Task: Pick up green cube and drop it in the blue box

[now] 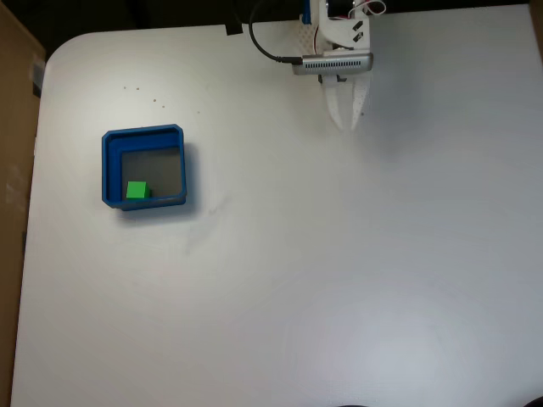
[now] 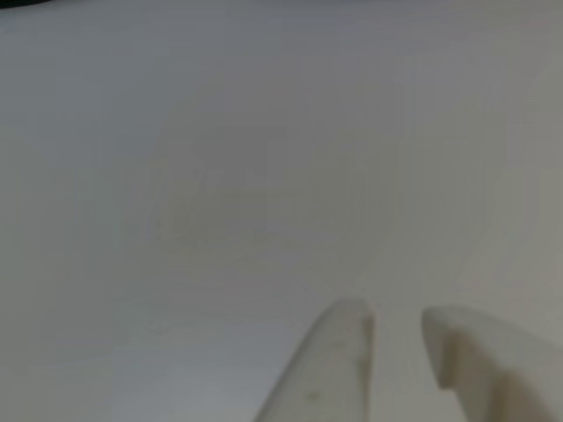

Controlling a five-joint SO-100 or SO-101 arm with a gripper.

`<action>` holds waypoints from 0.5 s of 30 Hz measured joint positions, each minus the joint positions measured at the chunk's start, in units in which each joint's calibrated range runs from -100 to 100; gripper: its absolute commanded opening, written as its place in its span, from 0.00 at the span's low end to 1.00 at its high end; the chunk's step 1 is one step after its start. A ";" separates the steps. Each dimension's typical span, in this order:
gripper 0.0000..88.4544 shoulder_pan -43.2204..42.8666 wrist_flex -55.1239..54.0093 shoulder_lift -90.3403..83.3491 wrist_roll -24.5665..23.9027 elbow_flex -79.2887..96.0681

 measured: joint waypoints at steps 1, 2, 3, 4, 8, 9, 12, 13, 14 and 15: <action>0.02 -0.78 0.00 0.00 0.00 0.00; 0.02 -1.21 0.00 0.00 0.00 0.00; 0.02 -1.49 0.00 0.00 0.00 0.00; 0.02 -1.64 0.00 0.00 0.00 0.00; 0.02 -2.06 0.00 0.00 0.00 0.00; 0.02 -2.06 0.00 0.00 0.00 0.00; 0.02 -2.06 0.00 0.00 0.00 0.00; 0.02 -2.35 0.00 0.00 0.05 0.00; 0.02 -2.99 0.00 0.00 0.05 0.00; 0.02 -3.63 0.00 0.00 0.05 0.00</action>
